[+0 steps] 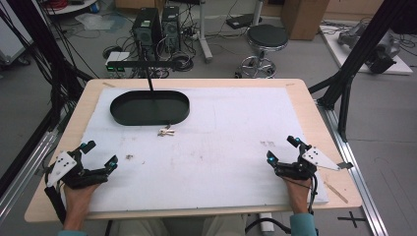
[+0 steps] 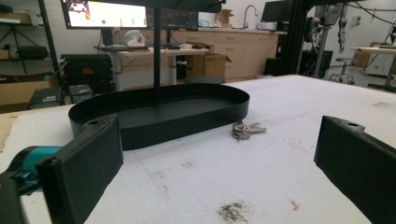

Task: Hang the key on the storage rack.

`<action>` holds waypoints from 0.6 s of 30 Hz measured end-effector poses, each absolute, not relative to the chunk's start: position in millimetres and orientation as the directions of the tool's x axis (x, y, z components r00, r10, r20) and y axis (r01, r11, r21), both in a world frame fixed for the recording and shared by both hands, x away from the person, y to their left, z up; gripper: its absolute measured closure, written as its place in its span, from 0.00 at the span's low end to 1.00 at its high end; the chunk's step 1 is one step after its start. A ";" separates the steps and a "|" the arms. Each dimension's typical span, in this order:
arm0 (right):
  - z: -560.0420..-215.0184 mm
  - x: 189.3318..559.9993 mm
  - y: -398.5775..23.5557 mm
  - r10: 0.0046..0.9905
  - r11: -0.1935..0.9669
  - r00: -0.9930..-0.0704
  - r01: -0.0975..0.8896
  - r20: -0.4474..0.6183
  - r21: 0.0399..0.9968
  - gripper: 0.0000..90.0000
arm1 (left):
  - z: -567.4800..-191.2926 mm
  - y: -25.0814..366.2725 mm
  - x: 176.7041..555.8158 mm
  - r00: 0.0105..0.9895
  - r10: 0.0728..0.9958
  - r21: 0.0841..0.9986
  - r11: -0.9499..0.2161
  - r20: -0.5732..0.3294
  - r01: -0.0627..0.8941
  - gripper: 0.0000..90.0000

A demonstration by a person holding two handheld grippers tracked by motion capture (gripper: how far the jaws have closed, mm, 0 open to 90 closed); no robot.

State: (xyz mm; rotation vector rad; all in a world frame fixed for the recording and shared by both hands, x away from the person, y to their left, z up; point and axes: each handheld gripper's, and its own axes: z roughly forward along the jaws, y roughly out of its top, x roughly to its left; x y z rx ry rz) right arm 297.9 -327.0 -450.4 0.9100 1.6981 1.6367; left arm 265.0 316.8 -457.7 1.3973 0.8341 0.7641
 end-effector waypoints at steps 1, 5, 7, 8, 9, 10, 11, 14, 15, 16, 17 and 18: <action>-450.4 297.9 -327.0 0.812 0.002 -0.583 0.068 0.038 0.998 0.01 | -457.7 317.0 265.2 0.512 0.857 0.999 0.043 -0.052 0.029 0.02; -450.3 297.5 -326.8 0.813 0.010 -0.581 0.064 0.029 0.998 0.01 | -457.4 317.5 266.1 0.500 0.863 0.998 0.056 -0.068 0.039 0.02; -450.3 297.6 -326.8 0.813 0.010 -0.581 0.063 0.029 0.998 0.01 | -456.6 318.6 267.9 0.493 0.866 0.997 0.069 -0.082 0.044 0.02; -450.3 297.6 -326.8 0.814 0.009 -0.581 0.064 0.030 0.998 0.00 | -454.6 319.5 269.4 0.488 0.869 0.997 0.070 -0.083 0.045 0.02; -450.3 297.6 -326.8 0.813 0.012 -0.582 0.062 0.027 0.998 0.01 | -452.6 319.6 270.7 0.485 0.870 0.996 0.072 -0.086 0.047 0.02; -450.3 297.5 -326.8 0.813 0.012 -0.582 0.063 0.027 0.998 0.00 | -447.9 319.9 273.6 0.487 0.870 0.997 0.063 -0.081 0.053 0.02; -450.3 297.5 -326.9 0.813 0.013 -0.582 0.062 0.026 0.998 0.00 | -444.6 319.5 275.7 0.493 0.866 0.997 0.061 -0.081 0.056 0.02; -450.3 297.7 -327.0 0.811 0.007 -0.584 0.066 0.033 0.998 0.01 | -427.6 317.5 286.4 0.520 0.851 0.996 0.031 -0.069 0.082 0.02; -450.3 297.9 -327.1 0.811 0.004 -0.584 0.065 0.035 0.998 0.01 | -423.4 316.9 288.6 0.524 0.850 0.996 0.018 -0.059 0.083 0.02; -450.3 297.9 -327.2 0.811 0.004 -0.583 0.066 0.035 0.998 0.01 | -418.0 315.9 291.4 0.530 0.846 0.996 0.005 -0.050 0.085 0.02; -450.3 297.8 -327.1 0.811 0.004 -0.584 0.067 0.036 0.998 0.01 | -412.7 315.3 294.4 0.538 0.842 0.996 -0.010 -0.041 0.093 0.02; -450.4 297.7 -327.0 0.811 0.004 -0.584 0.066 0.035 0.998 0.01 | -407.5 314.4 297.6 0.544 0.838 0.994 -0.030 -0.031 0.102 0.02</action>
